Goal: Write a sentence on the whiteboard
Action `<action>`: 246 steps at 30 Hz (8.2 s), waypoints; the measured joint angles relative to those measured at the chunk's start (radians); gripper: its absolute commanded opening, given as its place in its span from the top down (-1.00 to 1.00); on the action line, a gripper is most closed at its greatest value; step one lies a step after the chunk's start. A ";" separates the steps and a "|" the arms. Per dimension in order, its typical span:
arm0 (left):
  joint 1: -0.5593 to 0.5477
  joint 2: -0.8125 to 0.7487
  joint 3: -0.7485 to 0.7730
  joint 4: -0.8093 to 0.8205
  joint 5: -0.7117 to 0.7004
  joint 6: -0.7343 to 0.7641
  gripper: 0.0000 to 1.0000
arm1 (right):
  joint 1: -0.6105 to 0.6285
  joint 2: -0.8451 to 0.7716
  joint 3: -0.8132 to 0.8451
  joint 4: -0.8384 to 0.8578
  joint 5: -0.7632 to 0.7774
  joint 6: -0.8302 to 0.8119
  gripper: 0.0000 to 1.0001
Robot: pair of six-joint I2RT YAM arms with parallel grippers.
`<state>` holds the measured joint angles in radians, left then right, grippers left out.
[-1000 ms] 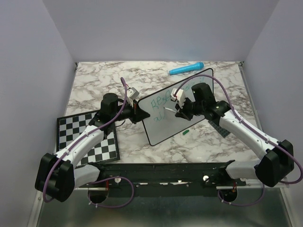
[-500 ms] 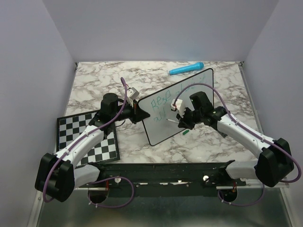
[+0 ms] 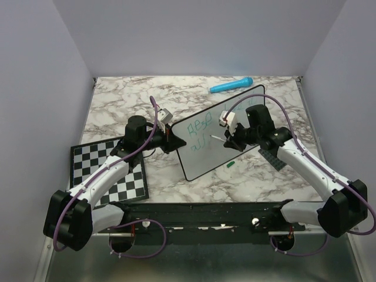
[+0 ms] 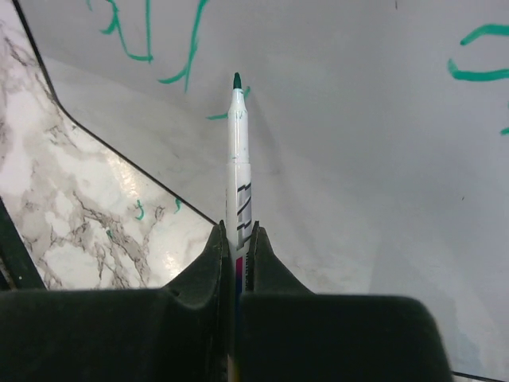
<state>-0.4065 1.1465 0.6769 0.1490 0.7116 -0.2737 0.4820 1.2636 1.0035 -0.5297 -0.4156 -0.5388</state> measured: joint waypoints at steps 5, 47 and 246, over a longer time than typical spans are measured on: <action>0.000 0.000 0.000 0.000 0.000 0.000 1.00 | 0.000 -0.038 0.001 -0.008 -0.072 -0.015 0.99; -0.002 -0.003 0.000 -0.002 0.000 0.004 1.00 | -0.432 -0.143 0.005 -0.102 -0.254 -0.131 0.99; -0.021 -0.037 0.000 -0.028 -0.031 0.031 1.00 | -0.213 -0.171 -0.122 -0.041 -0.257 -0.118 0.99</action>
<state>-0.4278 1.1099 0.6765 0.1211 0.6807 -0.2432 0.2691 1.0931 0.8818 -0.5705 -0.6731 -0.6567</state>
